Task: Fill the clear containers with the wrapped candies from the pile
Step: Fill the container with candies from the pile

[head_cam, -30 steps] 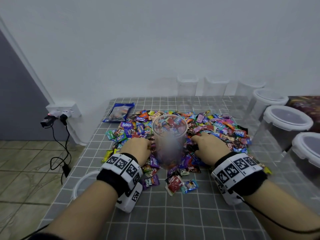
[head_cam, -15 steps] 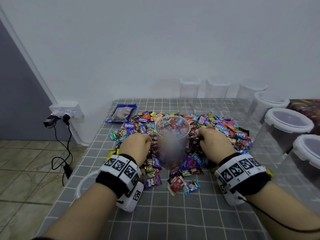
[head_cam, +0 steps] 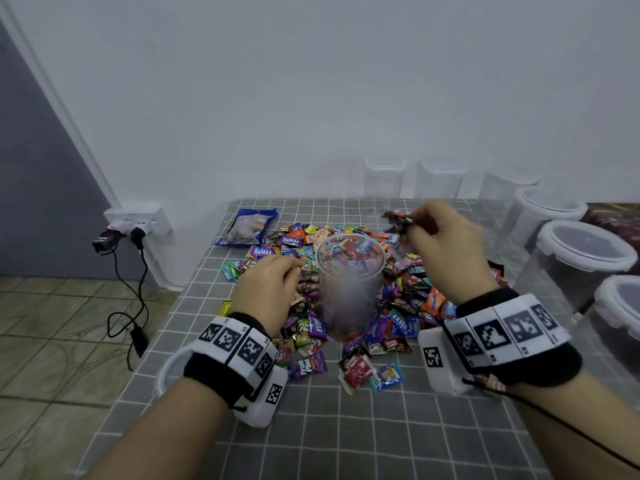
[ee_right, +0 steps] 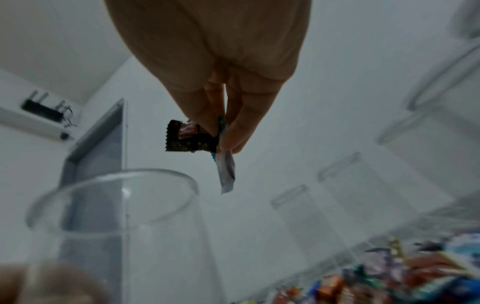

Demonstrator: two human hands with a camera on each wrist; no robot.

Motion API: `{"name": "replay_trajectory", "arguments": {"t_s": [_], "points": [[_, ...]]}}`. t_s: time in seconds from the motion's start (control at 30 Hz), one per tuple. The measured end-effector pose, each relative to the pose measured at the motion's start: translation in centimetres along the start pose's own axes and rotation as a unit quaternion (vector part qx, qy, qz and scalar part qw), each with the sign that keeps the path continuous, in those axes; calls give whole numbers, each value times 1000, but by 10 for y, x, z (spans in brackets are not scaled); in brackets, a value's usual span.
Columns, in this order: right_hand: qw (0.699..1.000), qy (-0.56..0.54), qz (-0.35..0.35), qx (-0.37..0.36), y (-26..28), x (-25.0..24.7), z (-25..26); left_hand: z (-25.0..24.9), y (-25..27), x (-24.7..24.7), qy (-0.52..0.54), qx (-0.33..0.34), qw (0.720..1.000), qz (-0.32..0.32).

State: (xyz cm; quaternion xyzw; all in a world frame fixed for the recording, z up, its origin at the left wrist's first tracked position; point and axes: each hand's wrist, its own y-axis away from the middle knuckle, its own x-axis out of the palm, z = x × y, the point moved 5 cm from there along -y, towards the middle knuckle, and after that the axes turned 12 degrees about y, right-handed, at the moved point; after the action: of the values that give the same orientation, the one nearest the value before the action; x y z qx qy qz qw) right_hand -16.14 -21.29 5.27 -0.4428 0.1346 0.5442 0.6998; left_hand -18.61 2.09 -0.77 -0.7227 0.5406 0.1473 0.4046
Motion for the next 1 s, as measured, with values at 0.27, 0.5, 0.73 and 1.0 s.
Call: {"name": "replay_trajectory", "arguments": {"t_s": [0.27,0.5,0.73,1.0], "points": [[997,-37,24,-60,9,13,40,-5,4,-7,24,18,999,-21],[993,11,65,-95,17,23,44,-16,2,-19,56,42,996,-59],[993,-92,57,-48,33,25,30,-27,-7,-32,111,77,985,-103],[955,-229,185,29,49,61,12,-59,-19,-29,201,134,967,-80]]}}
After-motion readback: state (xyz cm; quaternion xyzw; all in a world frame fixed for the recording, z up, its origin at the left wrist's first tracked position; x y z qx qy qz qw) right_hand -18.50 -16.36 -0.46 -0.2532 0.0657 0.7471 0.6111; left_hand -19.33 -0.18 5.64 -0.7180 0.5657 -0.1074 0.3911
